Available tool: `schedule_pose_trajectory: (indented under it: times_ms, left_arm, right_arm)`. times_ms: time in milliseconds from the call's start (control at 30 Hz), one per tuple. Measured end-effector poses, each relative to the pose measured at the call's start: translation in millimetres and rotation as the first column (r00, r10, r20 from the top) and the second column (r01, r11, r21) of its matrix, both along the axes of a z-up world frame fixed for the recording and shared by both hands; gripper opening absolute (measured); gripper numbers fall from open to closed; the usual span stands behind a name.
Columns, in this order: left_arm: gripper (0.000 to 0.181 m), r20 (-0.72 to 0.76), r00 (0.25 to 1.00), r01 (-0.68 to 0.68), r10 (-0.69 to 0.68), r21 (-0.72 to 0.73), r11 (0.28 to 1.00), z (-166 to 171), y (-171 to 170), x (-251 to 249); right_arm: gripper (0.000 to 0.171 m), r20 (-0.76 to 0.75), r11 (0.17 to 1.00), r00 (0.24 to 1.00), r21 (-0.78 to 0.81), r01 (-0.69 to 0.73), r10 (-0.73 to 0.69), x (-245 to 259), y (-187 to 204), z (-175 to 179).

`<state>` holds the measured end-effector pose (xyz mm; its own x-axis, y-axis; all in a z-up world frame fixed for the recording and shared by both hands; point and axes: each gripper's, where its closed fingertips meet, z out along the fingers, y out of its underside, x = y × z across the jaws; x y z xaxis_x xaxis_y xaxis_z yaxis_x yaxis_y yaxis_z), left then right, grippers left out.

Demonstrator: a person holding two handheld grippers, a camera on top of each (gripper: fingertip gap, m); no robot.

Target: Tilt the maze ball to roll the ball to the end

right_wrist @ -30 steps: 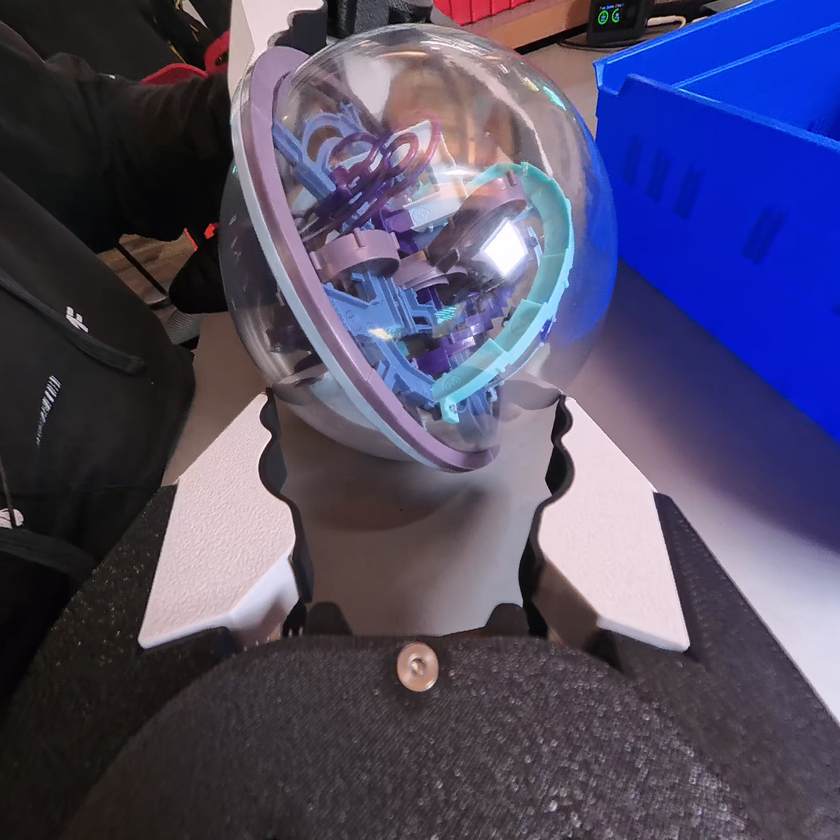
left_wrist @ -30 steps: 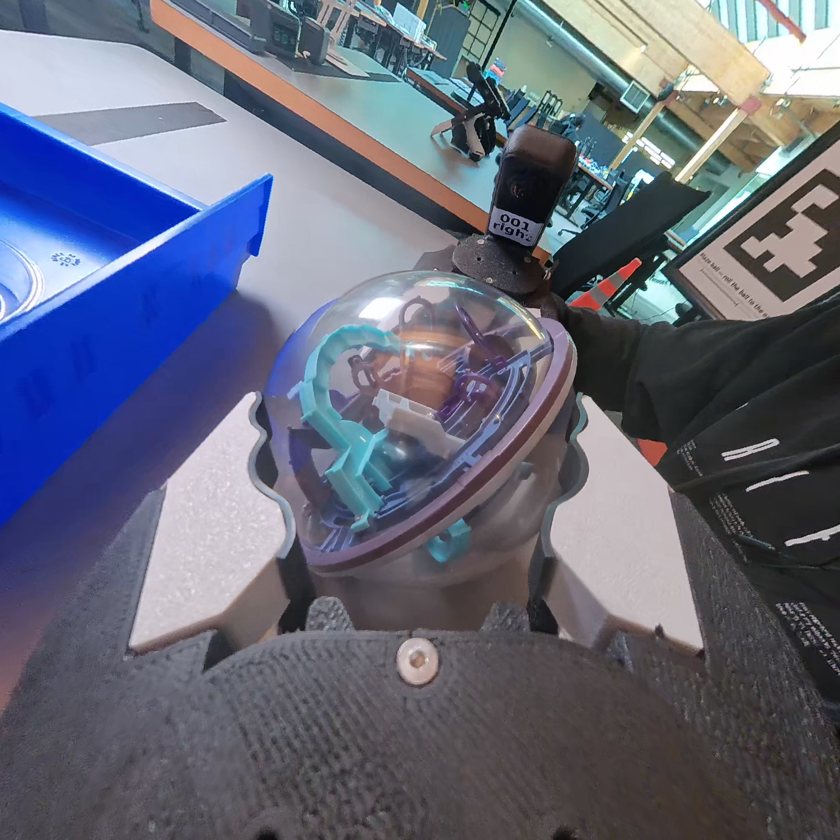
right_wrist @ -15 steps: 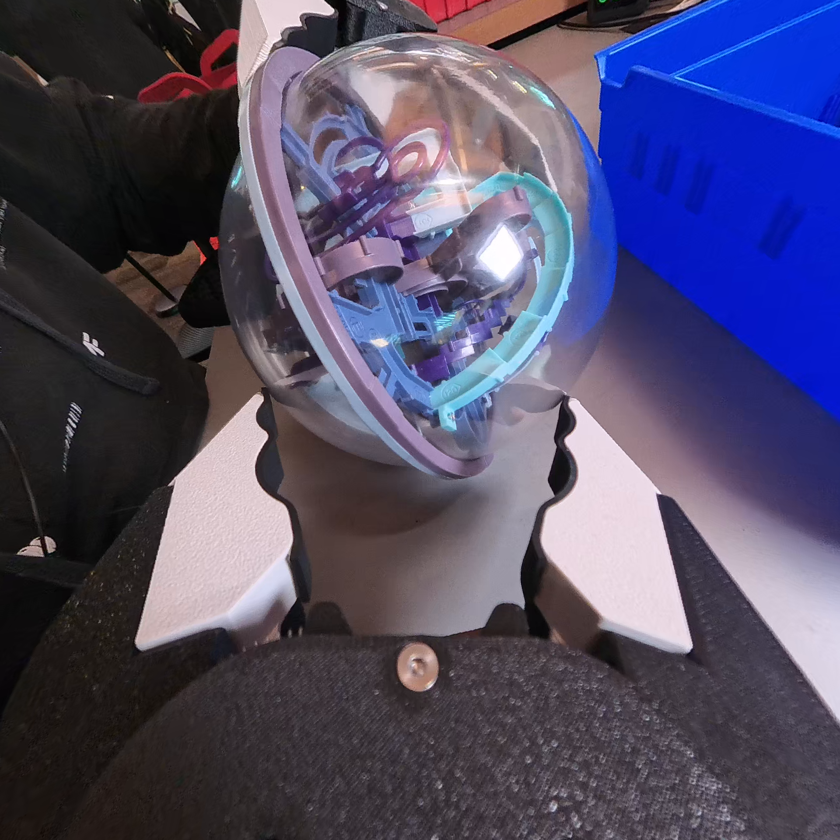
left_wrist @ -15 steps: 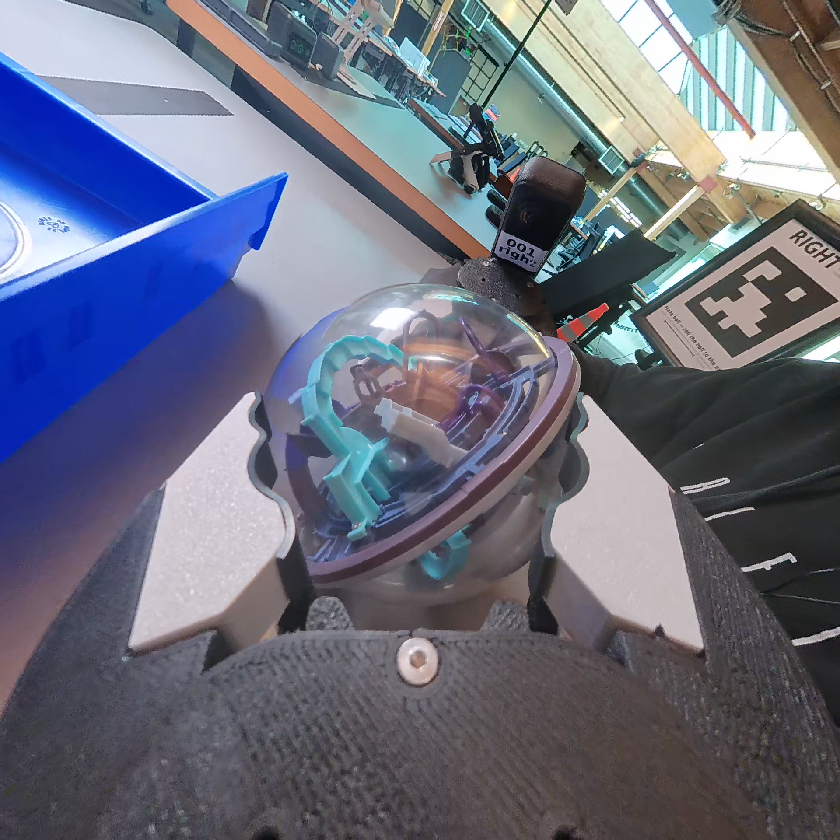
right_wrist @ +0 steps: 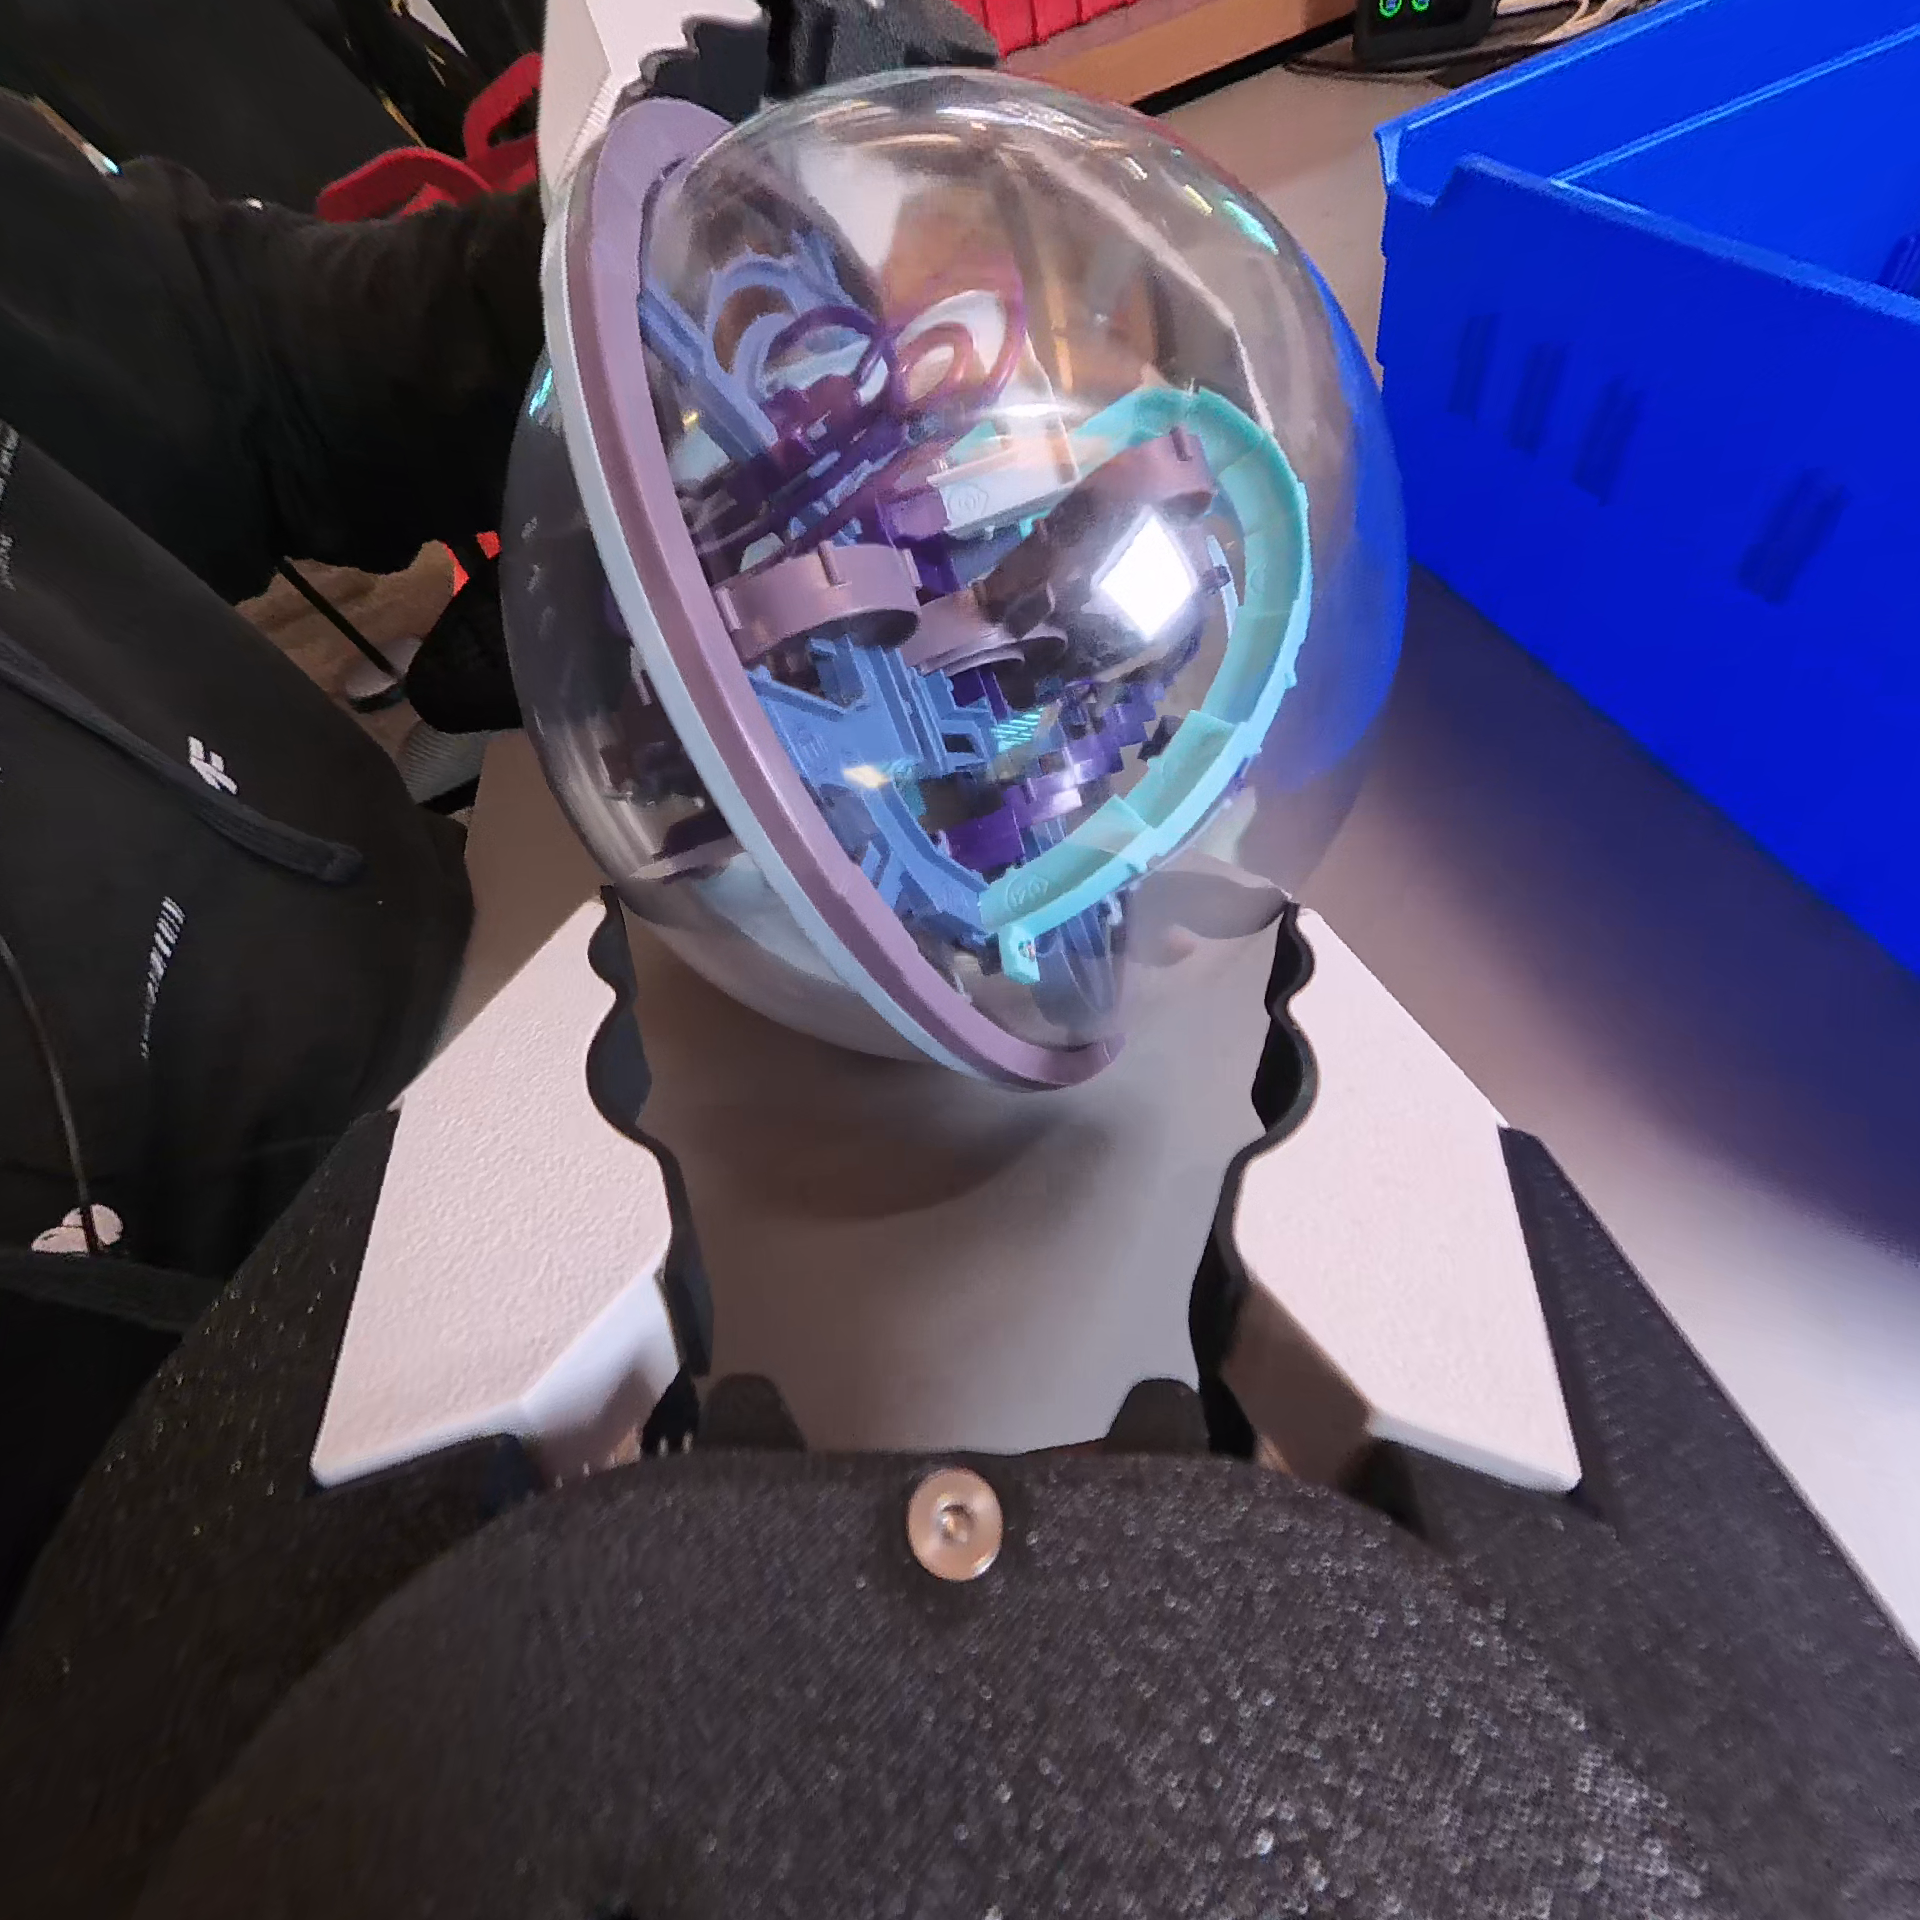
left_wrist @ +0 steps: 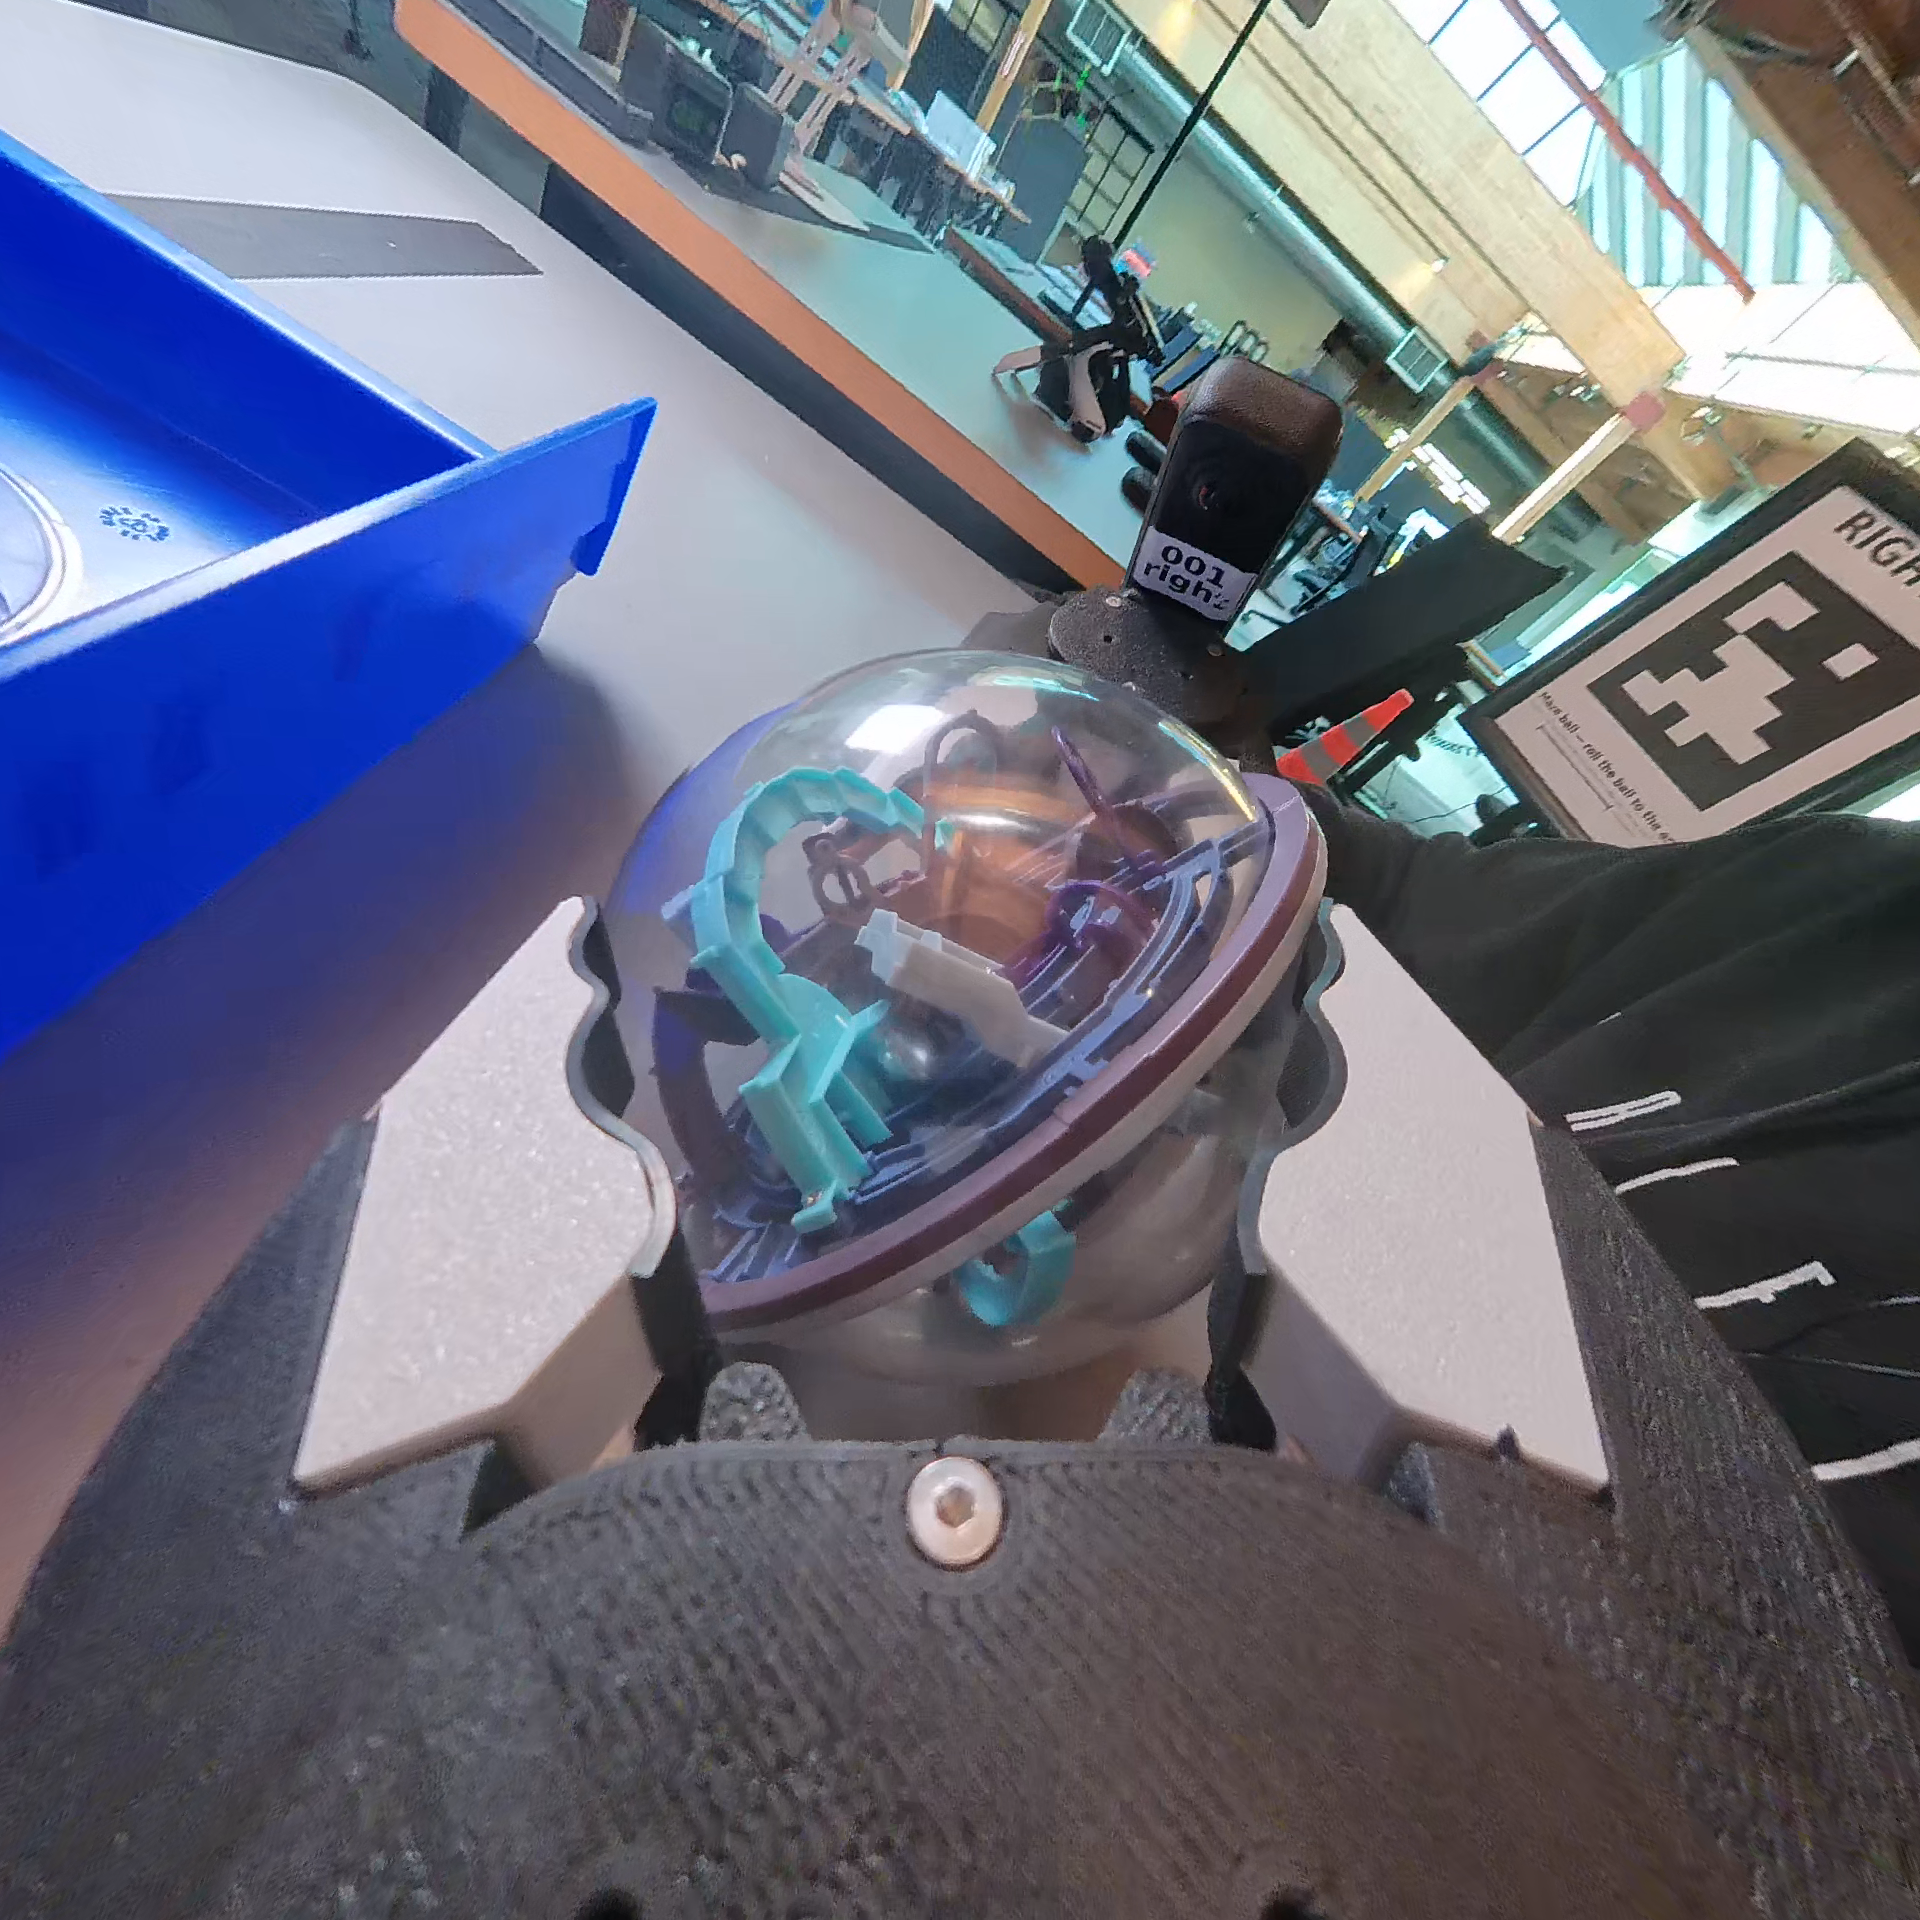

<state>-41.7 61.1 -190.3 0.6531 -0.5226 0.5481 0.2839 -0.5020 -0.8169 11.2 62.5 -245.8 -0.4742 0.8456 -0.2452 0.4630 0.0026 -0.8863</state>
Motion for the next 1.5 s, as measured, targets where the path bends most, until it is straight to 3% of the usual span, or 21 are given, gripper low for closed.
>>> schedule_pose_trajectory:
  times_ms: [300,567,733,933,1500]
  left_arm:
    - [0.127,-0.107,0.994,-0.006,0.01,0.033,0.999,3.5,5.1,18.8]
    - [0.125,-0.214,0.977,0.033,-0.019,0.063,0.997,3.7,1.1,25.1]
    - [0.129,-0.201,0.979,0.03,-0.03,0.001,1.0,4.9,-13.7,18.2]
    - [0.136,-0.29,0.955,0.046,-0.058,-0.048,0.998,-4.9,-23.5,15.5]
    - [0.137,-0.266,0.949,0.165,-0.172,-0.047,0.985,-7.5,-34.8,11.1]
  right_arm:
    - [0.131,-0.045,0.969,0.996,0.23,0.09,-0.081,21.4,8.5,7.6]
    - [0.126,-0.075,0.97,0.992,0.214,0.114,-0.1,15.6,5.7,0.3]
    - [0.12,-0.107,0.966,0.991,0.235,0.109,-0.086,12.9,-2.2,2.9]
    - [0.118,-0.156,0.957,0.984,0.263,0.122,-0.082,6.3,-13.0,5.0]
    - [0.114,-0.218,0.948,0.973,0.29,0.133,-0.07,8.6,-21.7,7.9]
